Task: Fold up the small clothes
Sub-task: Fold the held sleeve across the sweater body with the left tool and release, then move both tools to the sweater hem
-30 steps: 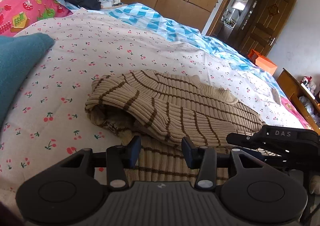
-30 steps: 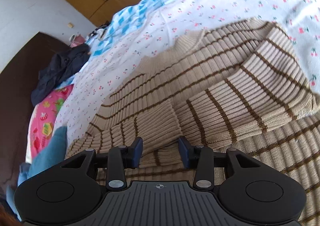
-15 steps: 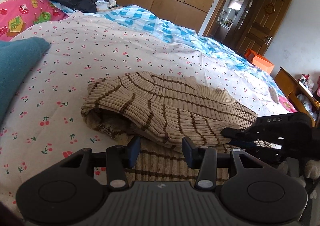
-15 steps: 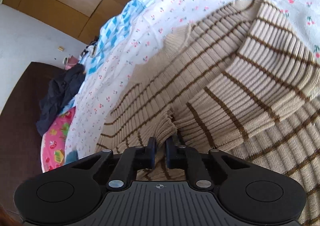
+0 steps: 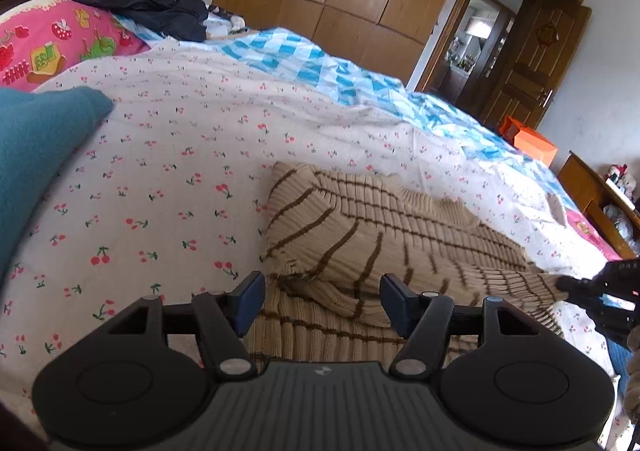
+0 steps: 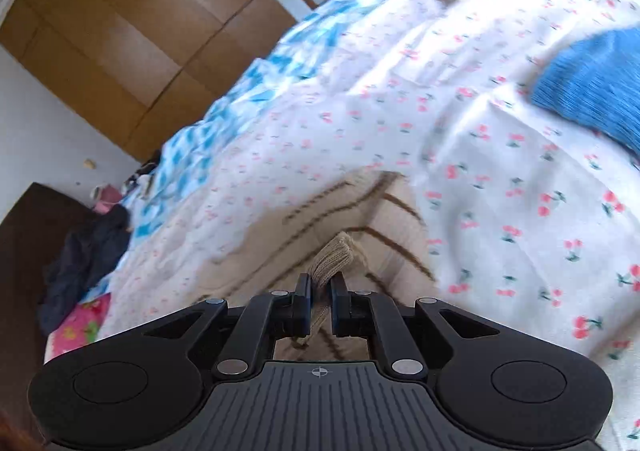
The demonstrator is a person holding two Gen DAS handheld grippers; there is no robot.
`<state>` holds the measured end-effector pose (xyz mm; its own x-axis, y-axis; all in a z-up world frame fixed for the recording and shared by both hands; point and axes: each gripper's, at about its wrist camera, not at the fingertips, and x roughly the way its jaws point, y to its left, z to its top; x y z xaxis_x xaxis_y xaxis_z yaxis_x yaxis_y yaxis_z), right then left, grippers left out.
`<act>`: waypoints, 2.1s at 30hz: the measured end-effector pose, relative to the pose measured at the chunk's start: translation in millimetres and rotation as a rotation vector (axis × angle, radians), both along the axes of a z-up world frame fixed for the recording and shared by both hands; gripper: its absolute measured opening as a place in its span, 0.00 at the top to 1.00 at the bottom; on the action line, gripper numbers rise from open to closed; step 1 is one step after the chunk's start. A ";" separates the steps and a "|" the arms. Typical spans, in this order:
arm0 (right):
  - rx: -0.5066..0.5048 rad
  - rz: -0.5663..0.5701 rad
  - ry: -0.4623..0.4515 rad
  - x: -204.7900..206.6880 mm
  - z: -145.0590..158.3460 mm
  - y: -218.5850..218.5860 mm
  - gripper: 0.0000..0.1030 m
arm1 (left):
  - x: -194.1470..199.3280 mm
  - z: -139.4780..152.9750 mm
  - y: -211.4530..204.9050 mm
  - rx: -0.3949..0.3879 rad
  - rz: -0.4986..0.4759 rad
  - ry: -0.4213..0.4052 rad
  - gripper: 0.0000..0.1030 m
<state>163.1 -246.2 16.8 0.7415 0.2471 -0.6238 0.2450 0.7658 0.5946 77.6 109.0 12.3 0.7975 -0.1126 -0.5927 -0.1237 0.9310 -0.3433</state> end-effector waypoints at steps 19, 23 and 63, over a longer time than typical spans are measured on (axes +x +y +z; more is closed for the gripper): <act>0.003 0.059 0.059 4.4 -19.3 2.6 0.77 | 11.9 -17.9 -0.8 0.065 0.033 0.129 0.35; -0.017 0.076 0.006 15.2 -0.6 13.4 0.89 | 12.1 -18.3 -1.8 0.073 0.031 0.129 0.35; -0.433 0.267 0.115 -88.6 10.3 6.4 0.74 | -8.7 -16.4 7.8 0.169 0.093 0.237 0.30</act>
<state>74.5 -239.7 27.1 0.6087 0.1190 -0.7845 0.0530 0.9804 0.1898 68.9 116.8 -4.2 0.6369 0.0704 -0.7677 -0.2691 0.9535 -0.1358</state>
